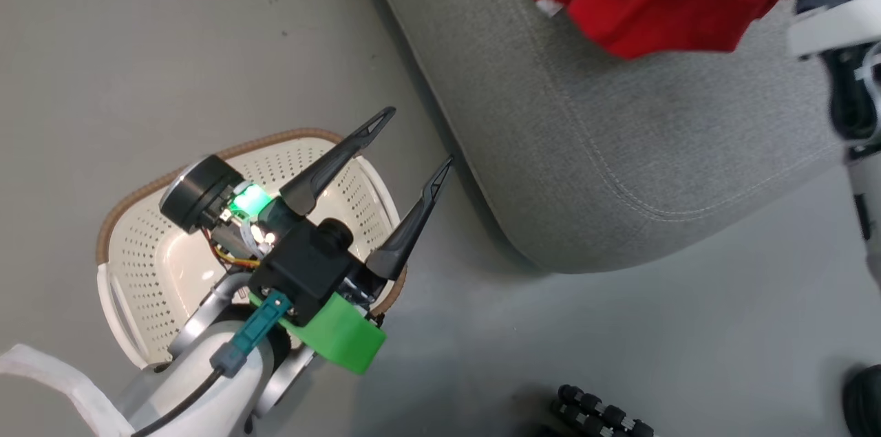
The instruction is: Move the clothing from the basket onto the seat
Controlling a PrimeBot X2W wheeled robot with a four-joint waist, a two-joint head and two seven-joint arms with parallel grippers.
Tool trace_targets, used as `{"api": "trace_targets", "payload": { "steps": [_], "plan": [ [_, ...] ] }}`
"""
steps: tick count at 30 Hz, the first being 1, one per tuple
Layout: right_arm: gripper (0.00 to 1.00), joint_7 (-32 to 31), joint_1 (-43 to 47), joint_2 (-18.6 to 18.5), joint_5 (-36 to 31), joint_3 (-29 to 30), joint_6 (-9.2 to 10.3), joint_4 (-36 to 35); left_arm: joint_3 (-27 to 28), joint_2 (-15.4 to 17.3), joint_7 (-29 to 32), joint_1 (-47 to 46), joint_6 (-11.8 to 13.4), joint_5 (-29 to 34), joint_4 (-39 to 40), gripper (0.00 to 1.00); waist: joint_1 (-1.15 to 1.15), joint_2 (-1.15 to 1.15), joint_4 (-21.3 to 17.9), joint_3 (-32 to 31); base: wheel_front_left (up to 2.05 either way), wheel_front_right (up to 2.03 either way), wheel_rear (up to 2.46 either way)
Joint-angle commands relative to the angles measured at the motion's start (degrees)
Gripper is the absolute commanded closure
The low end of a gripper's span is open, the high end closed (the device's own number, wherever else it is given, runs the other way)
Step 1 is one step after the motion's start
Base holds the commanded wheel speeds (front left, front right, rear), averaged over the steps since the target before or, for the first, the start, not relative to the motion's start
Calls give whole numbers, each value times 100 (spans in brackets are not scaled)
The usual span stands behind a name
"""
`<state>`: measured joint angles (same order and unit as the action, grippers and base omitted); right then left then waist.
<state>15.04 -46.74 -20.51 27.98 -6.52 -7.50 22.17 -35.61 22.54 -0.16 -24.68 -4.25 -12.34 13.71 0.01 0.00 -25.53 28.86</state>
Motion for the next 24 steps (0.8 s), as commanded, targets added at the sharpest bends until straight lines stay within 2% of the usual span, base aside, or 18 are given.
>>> {"api": "trace_targets", "payload": {
  "steps": [1,6,12,14,15,16,24],
  "plan": [
    [100,21,-181,-103,20,158,2,48,-9,25,-38,-184,-35,83,43,0,-1,0,642,761,0,0,0],
    [100,20,-611,-358,189,692,2,515,-52,14,-120,-537,-107,145,100,0,-1,0,967,1183,0,0,0],
    [98,20,-721,-251,78,1132,2,1229,-85,30,-235,-737,-138,169,11,0,-1,0,1142,1439,0,0,0],
    [43,19,-653,-155,-41,1288,3,1493,-97,25,-264,-739,-139,162,-39,0,-1,0,1157,1467,0,0,0],
    [11,19,-637,-98,-72,1335,2,1558,-103,17,-284,-742,-134,159,-55,0,-1,0,1160,1476,0,0,0],
    [0,20,-599,-37,-121,1422,3,1649,-110,8,-307,-745,-125,155,-76,0,-1,0,1159,1479,0,0,0],
    [0,19,-102,343,-488,1893,3,1611,-148,-44,-467,-712,-96,70,-301,0,-1,0,1114,1237,0,0,0]
  ]
}}
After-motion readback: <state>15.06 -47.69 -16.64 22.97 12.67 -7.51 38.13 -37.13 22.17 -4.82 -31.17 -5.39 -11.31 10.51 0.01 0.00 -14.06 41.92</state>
